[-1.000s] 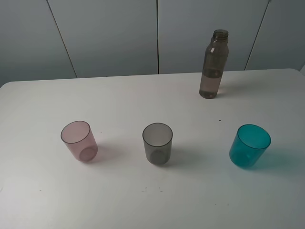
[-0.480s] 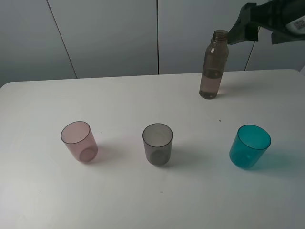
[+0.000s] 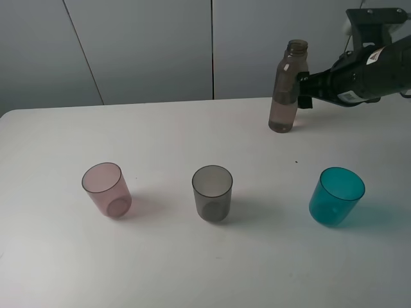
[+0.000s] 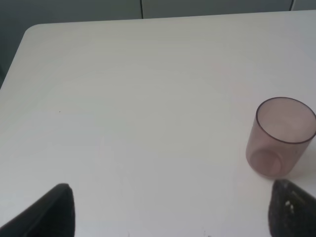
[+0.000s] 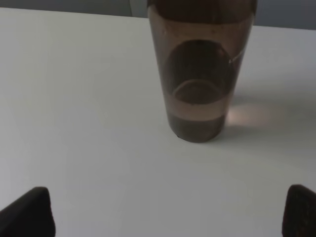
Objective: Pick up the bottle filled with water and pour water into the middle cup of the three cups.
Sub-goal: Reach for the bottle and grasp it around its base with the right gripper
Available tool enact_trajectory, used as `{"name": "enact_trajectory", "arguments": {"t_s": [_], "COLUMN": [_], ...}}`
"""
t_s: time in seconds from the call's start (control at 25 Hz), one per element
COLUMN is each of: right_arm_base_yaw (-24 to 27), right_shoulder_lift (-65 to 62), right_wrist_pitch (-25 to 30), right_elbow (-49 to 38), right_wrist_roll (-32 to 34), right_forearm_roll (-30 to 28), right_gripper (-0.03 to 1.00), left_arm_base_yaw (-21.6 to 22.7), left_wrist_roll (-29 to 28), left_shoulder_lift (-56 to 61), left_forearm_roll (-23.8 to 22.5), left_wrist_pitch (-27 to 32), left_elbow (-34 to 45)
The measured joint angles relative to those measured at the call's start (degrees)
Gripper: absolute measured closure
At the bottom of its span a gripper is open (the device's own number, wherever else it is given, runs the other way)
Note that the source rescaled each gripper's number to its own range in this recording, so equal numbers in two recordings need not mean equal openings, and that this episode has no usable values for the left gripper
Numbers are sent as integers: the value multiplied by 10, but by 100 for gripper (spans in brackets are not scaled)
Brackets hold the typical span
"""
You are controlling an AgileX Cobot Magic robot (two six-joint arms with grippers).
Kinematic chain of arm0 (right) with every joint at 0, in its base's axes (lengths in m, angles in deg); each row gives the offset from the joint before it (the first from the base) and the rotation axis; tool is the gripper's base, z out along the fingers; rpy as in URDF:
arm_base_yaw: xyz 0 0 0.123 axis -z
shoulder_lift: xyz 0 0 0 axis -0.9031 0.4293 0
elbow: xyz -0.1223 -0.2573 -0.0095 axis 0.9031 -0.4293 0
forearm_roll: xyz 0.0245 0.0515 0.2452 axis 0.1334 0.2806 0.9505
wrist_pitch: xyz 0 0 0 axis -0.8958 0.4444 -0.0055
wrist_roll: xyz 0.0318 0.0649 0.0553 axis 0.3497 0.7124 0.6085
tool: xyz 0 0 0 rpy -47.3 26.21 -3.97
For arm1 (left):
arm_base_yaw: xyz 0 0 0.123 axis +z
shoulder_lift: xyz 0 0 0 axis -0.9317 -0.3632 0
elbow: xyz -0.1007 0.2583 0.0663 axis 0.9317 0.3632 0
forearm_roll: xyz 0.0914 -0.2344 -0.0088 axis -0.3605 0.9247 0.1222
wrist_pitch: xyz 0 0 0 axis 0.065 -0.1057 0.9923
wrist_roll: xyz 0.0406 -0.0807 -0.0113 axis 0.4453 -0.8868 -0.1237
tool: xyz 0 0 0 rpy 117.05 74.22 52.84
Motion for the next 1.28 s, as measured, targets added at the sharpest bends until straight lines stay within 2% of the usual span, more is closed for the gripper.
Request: {"name": "enact_trajectory", "arguments": {"t_s": [0.32, 0.48, 0.72, 1.08, 1.28], "right_arm_base_yaw": [0, 0, 0, 0, 0], "right_shoulder_lift": [104, 152, 213, 262, 273], "right_wrist_pitch": [-148, -193, -282, -446, -473], "right_elbow": [0, 0, 0, 0, 0], "right_wrist_roll": [-13, -14, -14, -14, -14], "right_forearm_roll": [-19, -39, -42, -42, -2], "right_gripper": [-3, -3, -3, -3, -3], "left_arm_base_yaw": [0, 0, 0, 0, 0], "left_wrist_roll": [0, -1, -1, -1, -1], "left_shoulder_lift": [0, 0, 0, 0, 0], "left_forearm_roll": [0, 0, 0, 0, 0], "left_wrist_pitch": [0, 0, 0, 0, 0], "left_elbow": [0, 0, 0, 0, 0]}}
